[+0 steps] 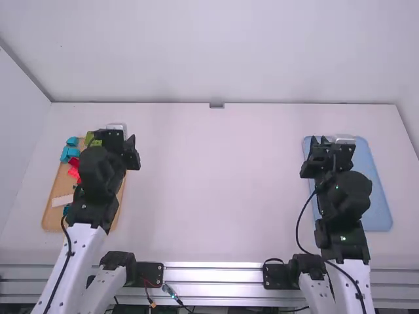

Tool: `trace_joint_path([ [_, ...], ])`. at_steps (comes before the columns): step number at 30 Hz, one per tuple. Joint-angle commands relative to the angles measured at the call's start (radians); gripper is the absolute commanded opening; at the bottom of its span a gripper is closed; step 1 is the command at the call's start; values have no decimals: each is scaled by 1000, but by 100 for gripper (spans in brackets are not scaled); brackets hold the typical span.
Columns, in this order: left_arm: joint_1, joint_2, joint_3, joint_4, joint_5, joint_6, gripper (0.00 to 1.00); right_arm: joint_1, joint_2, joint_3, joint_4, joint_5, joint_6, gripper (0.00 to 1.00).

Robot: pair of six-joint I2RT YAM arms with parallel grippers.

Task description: Assemble lego blocks to make yellow taxi

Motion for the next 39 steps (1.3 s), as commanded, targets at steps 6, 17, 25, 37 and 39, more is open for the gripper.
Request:
trace_joint_path([
  [6,-3,-180,-172,4,-3,1,8,-2,-164,-165,3,1,6,6],
  [17,-3,-399,-391,4,-3,1,0,-2,-364,-364,3,1,6,0],
  [25,-3,-529,-521,4,-3,1,0,-2,-479,-480,3,1,6,0],
  [37,-3,-681,-653,4,-3,1,0,-2,-603,-608,3,1,6,0],
  [39,-3,-700,-653,4,-3,1,0,-2,-603,-624,3,1,6,0],
])
